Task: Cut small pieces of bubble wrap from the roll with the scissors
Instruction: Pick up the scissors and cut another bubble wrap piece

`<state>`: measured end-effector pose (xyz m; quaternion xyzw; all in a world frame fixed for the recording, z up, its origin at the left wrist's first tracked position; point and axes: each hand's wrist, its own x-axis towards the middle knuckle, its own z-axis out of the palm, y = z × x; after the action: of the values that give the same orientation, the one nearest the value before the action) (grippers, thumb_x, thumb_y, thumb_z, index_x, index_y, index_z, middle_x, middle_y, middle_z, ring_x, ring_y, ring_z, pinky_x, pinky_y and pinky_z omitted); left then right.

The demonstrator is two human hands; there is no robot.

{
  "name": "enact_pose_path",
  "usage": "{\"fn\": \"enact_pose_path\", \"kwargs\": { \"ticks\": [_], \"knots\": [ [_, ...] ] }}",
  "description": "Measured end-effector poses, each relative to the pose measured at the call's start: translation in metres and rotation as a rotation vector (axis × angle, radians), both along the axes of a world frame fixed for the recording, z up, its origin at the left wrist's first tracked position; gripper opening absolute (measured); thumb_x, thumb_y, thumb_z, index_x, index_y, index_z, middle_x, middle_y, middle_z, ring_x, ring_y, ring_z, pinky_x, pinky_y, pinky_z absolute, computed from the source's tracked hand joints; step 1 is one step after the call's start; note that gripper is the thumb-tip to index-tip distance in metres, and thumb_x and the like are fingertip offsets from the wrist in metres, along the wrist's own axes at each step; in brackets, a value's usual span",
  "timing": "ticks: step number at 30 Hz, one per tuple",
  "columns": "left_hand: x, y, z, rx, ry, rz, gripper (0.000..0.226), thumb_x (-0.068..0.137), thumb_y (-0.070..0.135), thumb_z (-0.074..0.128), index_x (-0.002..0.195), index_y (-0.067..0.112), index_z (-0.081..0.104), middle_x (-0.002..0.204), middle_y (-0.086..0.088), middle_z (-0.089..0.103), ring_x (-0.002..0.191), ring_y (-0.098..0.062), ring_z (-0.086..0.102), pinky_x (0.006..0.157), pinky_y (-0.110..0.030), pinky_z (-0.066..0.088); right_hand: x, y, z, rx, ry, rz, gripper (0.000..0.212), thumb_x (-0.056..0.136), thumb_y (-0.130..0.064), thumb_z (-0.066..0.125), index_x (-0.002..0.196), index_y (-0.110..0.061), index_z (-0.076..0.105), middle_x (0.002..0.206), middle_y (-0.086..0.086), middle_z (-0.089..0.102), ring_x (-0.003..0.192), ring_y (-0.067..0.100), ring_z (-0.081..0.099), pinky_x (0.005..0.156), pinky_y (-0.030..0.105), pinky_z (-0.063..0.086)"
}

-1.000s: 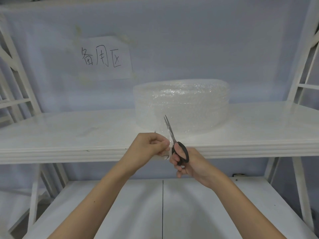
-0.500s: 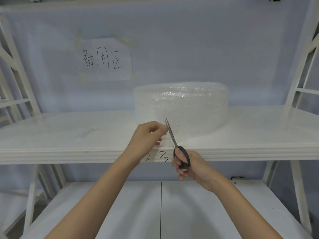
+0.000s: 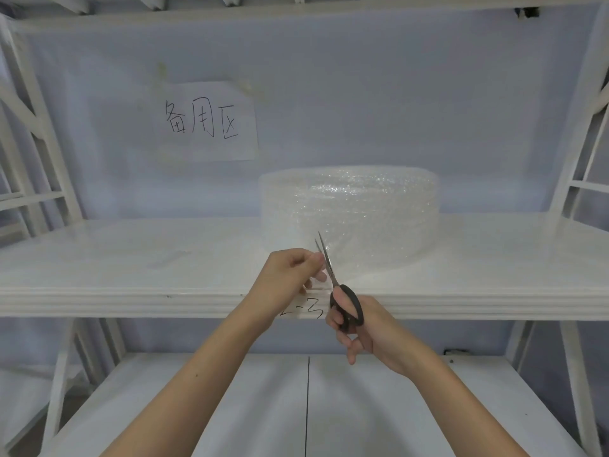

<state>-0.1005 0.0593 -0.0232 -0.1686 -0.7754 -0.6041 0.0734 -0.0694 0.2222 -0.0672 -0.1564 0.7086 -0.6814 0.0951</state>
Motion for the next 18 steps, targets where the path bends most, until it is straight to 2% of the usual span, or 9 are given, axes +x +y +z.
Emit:
{"fn": "enact_pose_path", "kwargs": {
  "ticks": [6,14,18],
  "knots": [
    [-0.001,0.000,0.000,-0.001,0.027,-0.001,0.026,0.097,0.027,0.057,0.076,0.017,0.070,0.065,0.008,0.068,0.058,-0.007,0.053,0.057,-0.021,0.047,0.000,-0.004,0.005,0.030,0.016,-0.019,0.046,0.088,-0.050,0.059,0.067,-0.011,0.048,0.069,0.001,0.046,0.044,0.016,0.041,0.035,0.023,0.040],
    [0.005,0.001,-0.002,-0.034,0.038,-0.086,0.027,0.098,0.022,0.055,0.076,0.013,0.067,0.064,0.009,0.063,0.059,-0.009,0.052,0.058,-0.021,0.046,0.002,-0.003,0.011,-0.007,-0.001,-0.006,0.055,0.076,-0.063,0.062,0.066,-0.011,0.049,0.066,-0.001,0.050,0.041,0.017,0.040,0.031,0.021,0.036],
    [0.007,-0.001,0.000,-0.045,0.045,-0.120,0.026,0.099,0.022,0.054,0.079,0.009,0.066,0.065,0.007,0.062,0.059,-0.010,0.052,0.058,-0.022,0.045,0.002,-0.002,0.019,0.030,0.044,-0.026,0.051,0.074,-0.059,0.060,0.066,-0.009,0.050,0.066,0.000,0.052,0.040,0.015,0.039,0.032,0.021,0.035]
  ]
}}
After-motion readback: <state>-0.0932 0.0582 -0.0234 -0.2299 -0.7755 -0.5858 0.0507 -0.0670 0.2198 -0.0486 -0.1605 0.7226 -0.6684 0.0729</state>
